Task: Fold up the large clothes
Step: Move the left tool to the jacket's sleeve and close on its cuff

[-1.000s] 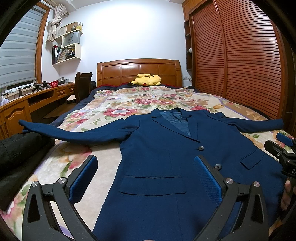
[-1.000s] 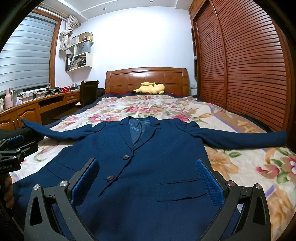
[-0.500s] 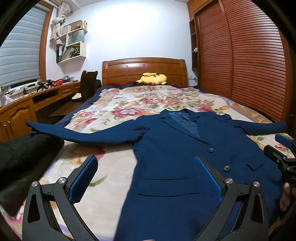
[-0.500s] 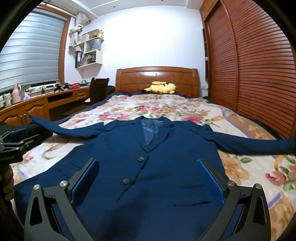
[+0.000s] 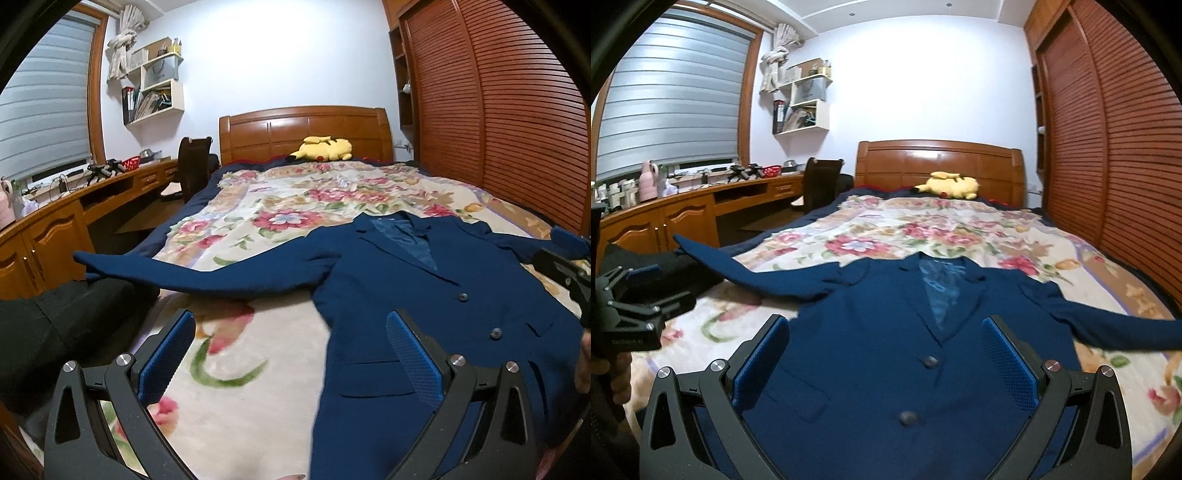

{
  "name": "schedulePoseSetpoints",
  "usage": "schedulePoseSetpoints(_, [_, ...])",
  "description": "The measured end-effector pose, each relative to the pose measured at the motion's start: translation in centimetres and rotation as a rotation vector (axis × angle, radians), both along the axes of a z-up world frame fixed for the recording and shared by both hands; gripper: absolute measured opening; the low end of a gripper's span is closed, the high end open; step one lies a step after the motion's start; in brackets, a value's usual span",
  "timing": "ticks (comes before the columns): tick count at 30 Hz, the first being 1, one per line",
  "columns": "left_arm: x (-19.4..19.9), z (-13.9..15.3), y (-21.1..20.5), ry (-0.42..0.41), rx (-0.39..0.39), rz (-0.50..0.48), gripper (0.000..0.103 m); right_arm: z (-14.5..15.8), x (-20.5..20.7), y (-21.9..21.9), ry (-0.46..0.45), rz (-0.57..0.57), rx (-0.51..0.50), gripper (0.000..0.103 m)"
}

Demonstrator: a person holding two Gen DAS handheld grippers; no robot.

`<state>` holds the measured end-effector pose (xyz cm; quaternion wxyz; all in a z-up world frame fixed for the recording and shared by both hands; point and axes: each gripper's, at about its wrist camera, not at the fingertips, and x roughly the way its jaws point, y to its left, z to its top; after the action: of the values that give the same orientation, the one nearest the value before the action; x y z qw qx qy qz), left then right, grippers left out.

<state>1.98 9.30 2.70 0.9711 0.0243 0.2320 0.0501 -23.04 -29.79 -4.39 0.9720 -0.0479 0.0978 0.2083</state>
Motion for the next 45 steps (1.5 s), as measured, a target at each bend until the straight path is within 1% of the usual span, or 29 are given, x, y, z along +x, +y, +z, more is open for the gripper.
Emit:
schedulePoseSetpoints(5, [1.8, -0.5, 2.1, 0.036, 0.009, 0.014, 0.103, 1.0, 2.5, 1.6, 0.01, 0.038, 0.003, 0.103])
schedulePoseSetpoints(8, [2.8, -0.8, 3.4, 0.061, -0.003, 0.02, 0.103, 1.1, 3.6, 1.8, 0.016, 0.058, 0.007, 0.103])
schedulePoseSetpoints(11, [4.2, -1.3, 4.8, 0.088, -0.017, 0.021, 0.103, 0.5, 4.7, 1.7, 0.025, 0.079, 0.004, 0.103])
schedulePoseSetpoints(14, [5.8, -1.8, 5.9, 0.117, -0.01, 0.033, 0.103, -0.2, 6.4, 2.1, 0.047, 0.077, -0.023, 0.103])
schedulePoseSetpoints(17, [7.1, -2.1, 7.0, 0.134, -0.008, 0.036, 0.103, -1.0, 8.1, 1.6, 0.079, 0.077, -0.02, 0.103])
schedulePoseSetpoints(19, [7.9, -2.3, 7.7, 0.145, -0.005, 0.045, 0.101, -1.7, 9.4, 1.4, 0.101, 0.069, -0.038, 0.103])
schedulePoseSetpoints(20, [8.4, -2.5, 8.2, 0.155, -0.009, 0.05, 0.098, -1.9, 9.7, 1.4, 0.105, 0.063, -0.045, 0.103])
schedulePoseSetpoints(21, [8.9, -2.7, 8.6, 0.167, -0.018, 0.056, 0.096, -2.0, 10.1, 1.4, 0.112, 0.059, -0.05, 0.103])
schedulePoseSetpoints(23, [9.8, -3.2, 9.8, 0.192, -0.053, 0.067, 0.082, -2.3, 11.1, 1.2, 0.133, 0.059, -0.046, 0.103])
schedulePoseSetpoints(25, [10.7, -3.8, 11.1, 0.21, -0.109, 0.073, 0.078, -2.2, 11.7, 1.4, 0.14, 0.059, -0.049, 0.103])
schedulePoseSetpoints(27, [11.5, -4.5, 12.1, 0.225, -0.137, 0.096, 0.077, -1.9, 11.6, 2.1, 0.131, 0.055, -0.062, 0.103])
schedulePoseSetpoints(29, [12.3, -5.1, 12.9, 0.243, -0.151, 0.12, 0.072, -1.4, 11.8, 3.1, 0.126, 0.058, -0.074, 0.103])
schedulePoseSetpoints(31, [13.2, -5.4, 13.6, 0.263, -0.165, 0.145, 0.071, -1.3, 11.2, 3.4, 0.126, 0.058, -0.069, 0.103])
schedulePoseSetpoints(36, [14.8, -5.5, 15.3, 0.275, -0.185, 0.201, 0.071, -1.8, 10.5, 3.4, 0.144, 0.065, -0.056, 0.103])
schedulePoseSetpoints(44, [16.6, -6.0, 17.4, 0.306, -0.253, 0.246, 0.071, -2.0, 10.7, 3.7, 0.169, 0.069, -0.064, 0.103])
schedulePoseSetpoints(45, [16.8, -6.2, 17.6, 0.31, -0.271, 0.246, 0.071, -2.0, 10.6, 3.7, 0.168, 0.069, -0.063, 0.103])
